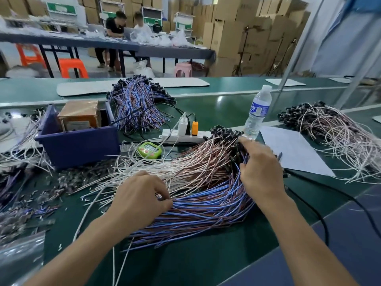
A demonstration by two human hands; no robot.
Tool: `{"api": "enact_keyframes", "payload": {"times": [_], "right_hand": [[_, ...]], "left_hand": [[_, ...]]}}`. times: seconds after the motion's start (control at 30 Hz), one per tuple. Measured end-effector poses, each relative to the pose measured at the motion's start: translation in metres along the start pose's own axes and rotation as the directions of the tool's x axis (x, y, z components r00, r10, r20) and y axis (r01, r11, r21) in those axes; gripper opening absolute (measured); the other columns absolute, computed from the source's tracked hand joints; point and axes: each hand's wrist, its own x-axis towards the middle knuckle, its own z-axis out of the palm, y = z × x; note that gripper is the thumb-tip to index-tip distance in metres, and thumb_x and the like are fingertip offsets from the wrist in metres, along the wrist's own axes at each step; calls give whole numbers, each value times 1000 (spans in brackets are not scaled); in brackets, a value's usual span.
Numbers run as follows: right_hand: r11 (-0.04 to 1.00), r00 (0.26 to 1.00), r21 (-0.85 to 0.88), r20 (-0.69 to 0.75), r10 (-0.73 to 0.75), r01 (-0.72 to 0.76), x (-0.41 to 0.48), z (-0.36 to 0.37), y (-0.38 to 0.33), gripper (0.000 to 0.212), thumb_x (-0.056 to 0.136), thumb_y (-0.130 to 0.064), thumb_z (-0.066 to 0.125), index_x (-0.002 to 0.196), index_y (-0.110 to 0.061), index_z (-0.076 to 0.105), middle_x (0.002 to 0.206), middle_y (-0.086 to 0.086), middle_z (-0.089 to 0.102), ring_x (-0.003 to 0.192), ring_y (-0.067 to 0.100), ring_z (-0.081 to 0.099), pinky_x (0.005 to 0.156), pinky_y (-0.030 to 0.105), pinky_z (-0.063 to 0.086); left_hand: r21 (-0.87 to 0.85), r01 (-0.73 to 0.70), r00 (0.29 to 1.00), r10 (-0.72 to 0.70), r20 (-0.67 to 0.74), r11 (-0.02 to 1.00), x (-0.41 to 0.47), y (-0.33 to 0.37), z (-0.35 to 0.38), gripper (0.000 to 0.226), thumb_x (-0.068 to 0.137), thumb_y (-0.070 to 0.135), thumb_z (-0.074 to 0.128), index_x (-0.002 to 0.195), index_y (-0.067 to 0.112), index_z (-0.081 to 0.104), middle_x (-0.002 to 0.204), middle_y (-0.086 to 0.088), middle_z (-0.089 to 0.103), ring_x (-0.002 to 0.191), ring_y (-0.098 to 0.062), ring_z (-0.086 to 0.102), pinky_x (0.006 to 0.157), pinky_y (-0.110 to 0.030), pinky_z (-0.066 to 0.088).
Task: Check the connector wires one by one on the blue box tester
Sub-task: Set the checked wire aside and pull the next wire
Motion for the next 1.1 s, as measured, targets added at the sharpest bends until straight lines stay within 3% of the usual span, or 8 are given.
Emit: {"api": "enact_keyframes", "payload": {"times": [0.1, 0.27, 0.37, 0.43, 0.57, 0.73, 0.9, 1.1], "right_hand": [[997, 999, -73, -7, -33, 33, -3, 4, -1, 55, 72, 7, 78, 121, -18, 75, 119, 7, 65, 108, 29, 55, 96, 44, 47], [994, 993, -7, -43, -110, 110, -17, 7, -24, 48, 64, 14, 80, 101, -17, 80, 108, 4, 65, 101, 26, 56, 92, 41, 46], [986, 990, 87, -17, -143, 144, -24, 13, -52, 41, 66, 12, 82, 94, -18, 81, 107, 1, 68, 102, 22, 57, 93, 36, 47], [968, 983, 183, 28, -181, 173, -28, 20, -78, 33, 72, 8, 80, 91, -19, 80, 107, -1, 70, 104, 19, 58, 97, 35, 48], [905, 937, 348, 156, -312, 244, -33, 39, -136, 33, 75, 8, 71, 89, -21, 79, 104, -1, 72, 105, 17, 54, 96, 26, 40], [824, 867, 513, 268, -421, 242, -41, 59, -215, 30, 74, 3, 64, 84, -21, 79, 87, 5, 71, 97, 24, 54, 77, 28, 35], [777, 799, 583, 337, -499, 239, -48, 76, -283, 22, 78, -8, 66, 85, -24, 80, 85, 5, 71, 83, 24, 59, 69, 27, 39], [765, 672, 611, 481, -563, 203, -60, 89, -352, 28, 77, 1, 58, 79, -19, 77, 84, 1, 73, 81, 22, 66, 74, 36, 58]], "left_hand": [[-45, 0, 1000, 0, 13, 999, -1, -3, 1, 7, 72, 49, 84, 74, 46, 78, 88, 40, 60, 98, 6, 49, 79, -25, 35], [-233, 53, 997, -41, 58, 971, -2, -10, -4, 11, 73, 45, 87, 76, 49, 77, 93, 39, 65, 99, 12, 56, 89, -27, 45], [-321, 89, 996, -80, 40, 943, -1, -17, -12, 11, 76, 41, 86, 77, 50, 78, 92, 37, 69, 88, 8, 66, 76, -12, 49], [-353, 117, 992, -124, 3, 928, -2, -25, -19, 8, 78, 39, 84, 76, 46, 79, 93, 35, 71, 91, 16, 61, 73, -2, 39], [-378, 165, 977, -202, -61, 911, -10, -46, -35, 6, 78, 34, 84, 75, 37, 81, 91, 30, 73, 91, 17, 62, 81, -10, 41], [-370, 229, 942, -300, -148, 900, -32, -79, -59, 17, 75, 28, 83, 81, 43, 80, 71, 34, 69, 80, 20, 61, 67, -3, 42], [-353, 342, 860, -441, -257, 871, -63, -124, -84, 11, 77, 28, 83, 72, 38, 79, 68, 24, 72, 69, 7, 65, 64, -18, 48], [-271, 579, 671, -638, -377, 769, -119, -187, -114, 23, 78, 40, 84, 59, 41, 73, 59, 26, 64, 55, 7, 57, 53, -8, 36]]}}
